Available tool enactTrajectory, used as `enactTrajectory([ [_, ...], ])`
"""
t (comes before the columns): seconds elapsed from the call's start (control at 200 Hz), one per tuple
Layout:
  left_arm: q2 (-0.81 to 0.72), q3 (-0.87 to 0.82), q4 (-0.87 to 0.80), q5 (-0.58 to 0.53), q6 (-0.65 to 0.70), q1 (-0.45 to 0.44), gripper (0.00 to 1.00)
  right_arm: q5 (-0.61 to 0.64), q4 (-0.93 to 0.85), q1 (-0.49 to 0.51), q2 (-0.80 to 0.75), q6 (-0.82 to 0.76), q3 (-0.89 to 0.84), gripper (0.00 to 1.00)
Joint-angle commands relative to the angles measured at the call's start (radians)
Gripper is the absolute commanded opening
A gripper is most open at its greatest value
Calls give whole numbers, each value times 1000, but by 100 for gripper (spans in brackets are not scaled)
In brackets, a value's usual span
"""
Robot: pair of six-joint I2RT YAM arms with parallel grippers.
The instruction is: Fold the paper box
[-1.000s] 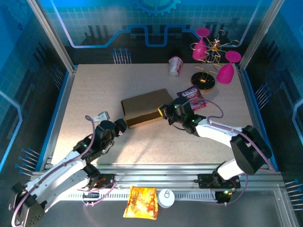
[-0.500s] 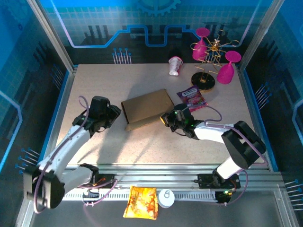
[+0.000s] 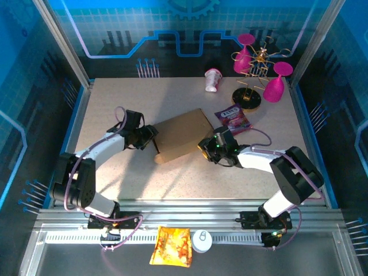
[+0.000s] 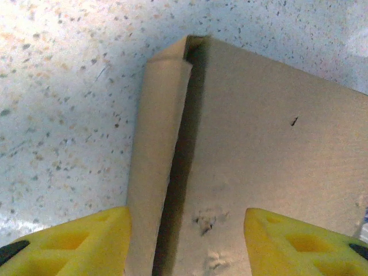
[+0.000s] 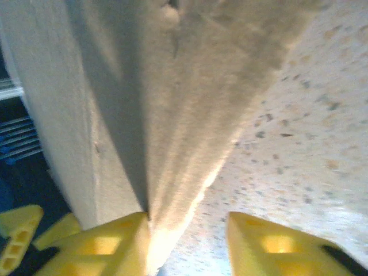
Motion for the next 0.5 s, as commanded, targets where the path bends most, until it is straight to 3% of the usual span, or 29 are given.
enactTrajectory([
  [0.0,39,40,29,16,87,10,54,13,-188,-28,-79,-137,63,49],
  [0.25,135,88,22,26,122,3,48,12,-406,-102,-197,-372,151,58],
  [0.495,177,85,32,15,131,-12,33,-55,-451,-269,-211,-599,263,63],
])
